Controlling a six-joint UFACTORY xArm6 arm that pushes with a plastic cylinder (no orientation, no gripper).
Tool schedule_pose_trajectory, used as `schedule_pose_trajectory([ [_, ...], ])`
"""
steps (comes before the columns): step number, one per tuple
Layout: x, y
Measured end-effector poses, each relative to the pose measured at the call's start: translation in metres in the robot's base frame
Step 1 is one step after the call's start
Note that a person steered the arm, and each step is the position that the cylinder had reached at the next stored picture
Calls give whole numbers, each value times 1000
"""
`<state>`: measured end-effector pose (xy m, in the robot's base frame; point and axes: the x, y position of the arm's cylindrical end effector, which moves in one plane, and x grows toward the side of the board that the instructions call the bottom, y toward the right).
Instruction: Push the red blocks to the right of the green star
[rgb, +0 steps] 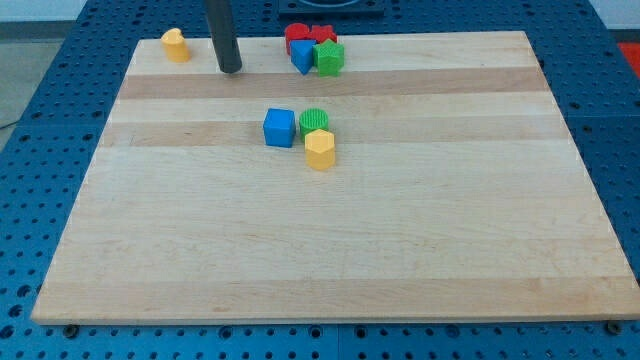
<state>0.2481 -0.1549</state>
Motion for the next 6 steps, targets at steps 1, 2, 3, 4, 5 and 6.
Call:
schedule_pose_trajectory([
  [1,-30,-7],
  [2,-56,2],
  [3,-57,7],
  [4,-55,40],
  [5,-51,151],
  [6,-23,235],
])
